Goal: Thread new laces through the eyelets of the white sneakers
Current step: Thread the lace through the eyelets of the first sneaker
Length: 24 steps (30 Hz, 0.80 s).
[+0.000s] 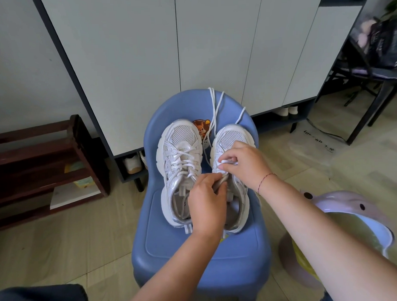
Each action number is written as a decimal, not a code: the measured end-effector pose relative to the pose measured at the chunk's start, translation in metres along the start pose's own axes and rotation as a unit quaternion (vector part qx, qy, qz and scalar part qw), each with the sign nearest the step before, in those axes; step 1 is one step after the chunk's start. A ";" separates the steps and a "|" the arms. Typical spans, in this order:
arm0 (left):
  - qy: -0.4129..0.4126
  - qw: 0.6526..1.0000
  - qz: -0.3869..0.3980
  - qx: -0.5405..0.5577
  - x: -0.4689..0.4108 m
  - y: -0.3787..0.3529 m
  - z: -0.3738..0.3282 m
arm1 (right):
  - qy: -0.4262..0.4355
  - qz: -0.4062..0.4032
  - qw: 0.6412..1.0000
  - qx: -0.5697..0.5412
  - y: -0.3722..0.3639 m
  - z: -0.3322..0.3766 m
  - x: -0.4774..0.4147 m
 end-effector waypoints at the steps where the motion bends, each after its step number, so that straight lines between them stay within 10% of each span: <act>1: -0.001 1.000 0.001 -0.001 0.000 0.000 0.000 | 0.004 0.000 1.000 0.002 -0.001 -0.001 -0.001; 13: 0.000 1.000 -0.001 -0.002 0.001 0.002 -0.001 | -0.090 -0.327 0.918 -0.207 0.061 -0.017 -0.021; 20: 0.017 1.000 -0.003 0.018 0.003 0.003 -0.003 | -0.109 -0.018 0.943 -0.314 0.072 -0.002 0.011; 24: 0.022 0.999 0.002 0.027 0.004 0.004 -0.005 | -0.178 -0.069 0.938 -0.290 0.047 -0.019 0.028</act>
Point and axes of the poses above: each hand's wrist, its own x-axis away from the middle knuckle, its own y-axis out of the back of the hand, z = x × y, the point moved 1 cm from there along -x, towards the middle knuckle, and after that the axes turned 4 degrees about y, right-handed, at the moved point
